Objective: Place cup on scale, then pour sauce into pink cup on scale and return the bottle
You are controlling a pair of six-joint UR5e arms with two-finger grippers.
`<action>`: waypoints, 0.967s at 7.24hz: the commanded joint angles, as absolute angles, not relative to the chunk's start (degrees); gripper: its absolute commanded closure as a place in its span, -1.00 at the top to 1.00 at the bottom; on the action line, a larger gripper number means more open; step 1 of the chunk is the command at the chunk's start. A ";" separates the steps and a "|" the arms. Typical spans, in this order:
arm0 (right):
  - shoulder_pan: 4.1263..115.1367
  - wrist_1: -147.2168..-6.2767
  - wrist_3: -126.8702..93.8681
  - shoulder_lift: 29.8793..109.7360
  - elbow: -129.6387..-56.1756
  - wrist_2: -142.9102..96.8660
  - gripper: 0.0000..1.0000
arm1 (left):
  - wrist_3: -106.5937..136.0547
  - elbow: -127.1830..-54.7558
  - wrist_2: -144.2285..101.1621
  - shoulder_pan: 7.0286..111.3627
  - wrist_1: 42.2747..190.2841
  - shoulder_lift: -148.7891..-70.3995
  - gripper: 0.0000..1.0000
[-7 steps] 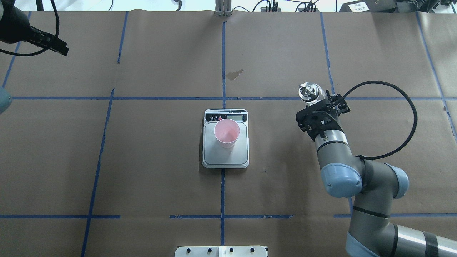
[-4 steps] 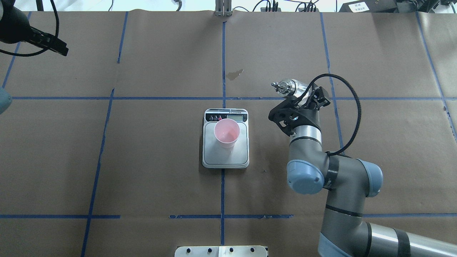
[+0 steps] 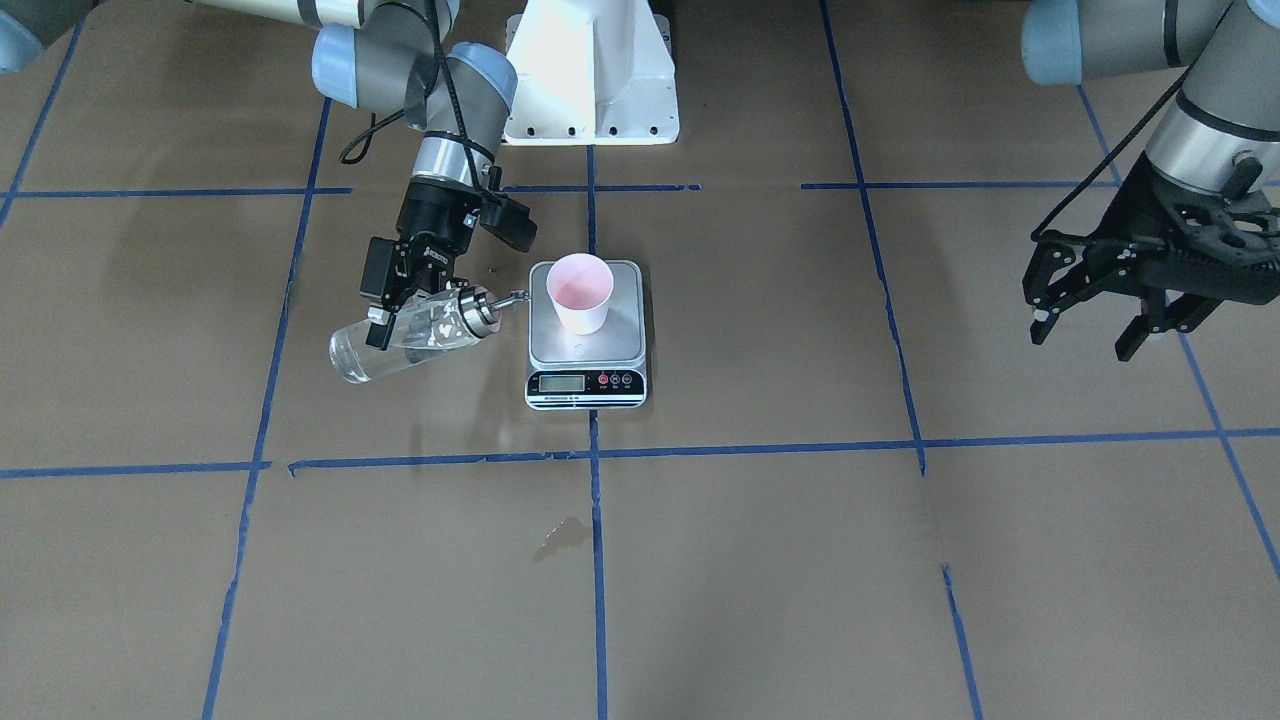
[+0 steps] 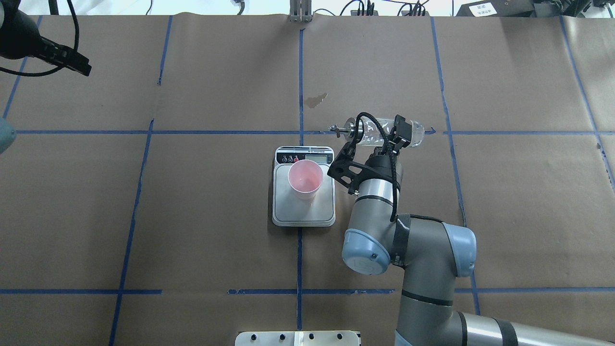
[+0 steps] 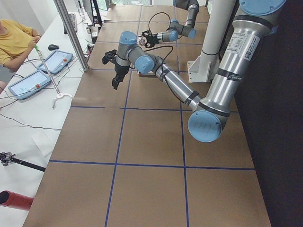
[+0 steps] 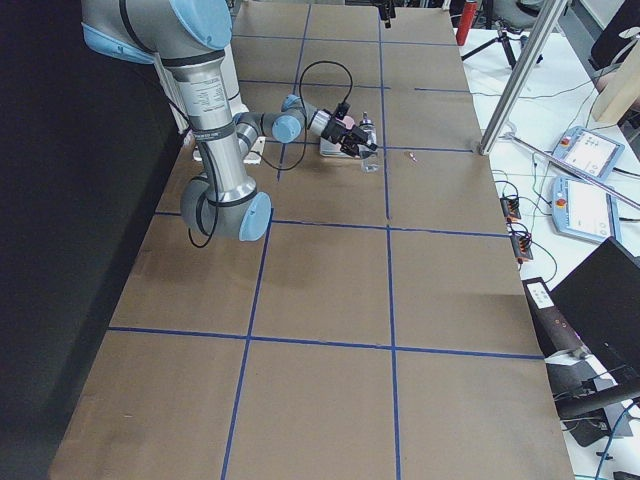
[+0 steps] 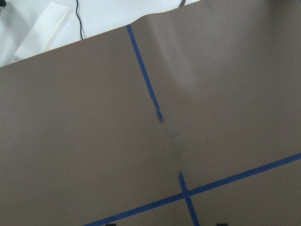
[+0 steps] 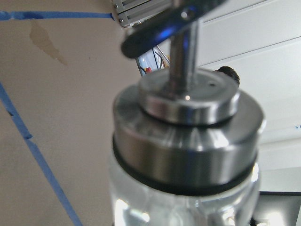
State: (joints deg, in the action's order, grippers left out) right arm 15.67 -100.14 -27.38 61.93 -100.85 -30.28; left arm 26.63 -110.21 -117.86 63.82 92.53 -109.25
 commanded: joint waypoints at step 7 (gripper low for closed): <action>12.22 -106.87 -17.51 60.73 -101.25 -25.58 -1.00 | 26.63 -110.13 -121.82 63.90 92.64 -107.84 0.57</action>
State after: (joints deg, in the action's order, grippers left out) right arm 12.17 -106.64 -20.27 60.70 -101.19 -26.18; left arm 26.63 -110.35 -121.50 63.93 92.62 -107.86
